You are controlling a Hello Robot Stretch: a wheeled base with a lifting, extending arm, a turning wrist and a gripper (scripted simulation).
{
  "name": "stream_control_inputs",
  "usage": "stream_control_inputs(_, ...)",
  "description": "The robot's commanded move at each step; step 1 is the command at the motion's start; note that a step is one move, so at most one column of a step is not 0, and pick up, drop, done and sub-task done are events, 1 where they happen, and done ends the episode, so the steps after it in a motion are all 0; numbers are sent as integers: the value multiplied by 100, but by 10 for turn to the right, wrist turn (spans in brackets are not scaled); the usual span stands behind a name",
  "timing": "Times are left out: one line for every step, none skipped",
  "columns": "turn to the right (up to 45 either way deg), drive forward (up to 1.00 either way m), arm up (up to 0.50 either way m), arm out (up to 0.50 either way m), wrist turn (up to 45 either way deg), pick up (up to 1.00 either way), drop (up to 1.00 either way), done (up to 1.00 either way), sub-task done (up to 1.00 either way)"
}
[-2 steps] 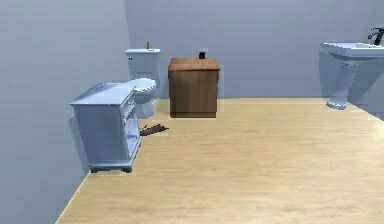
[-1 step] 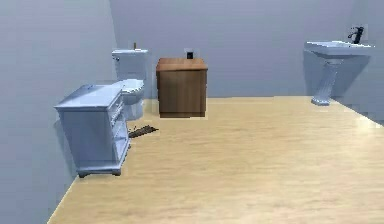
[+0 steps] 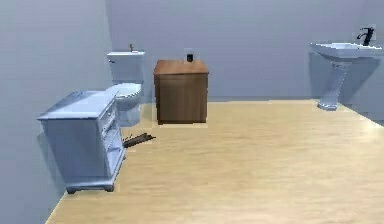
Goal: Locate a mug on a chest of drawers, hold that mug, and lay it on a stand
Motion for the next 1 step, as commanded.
stream_control_inputs(-450, 0, 0, 0, 0, 0, 0, 0, 0)
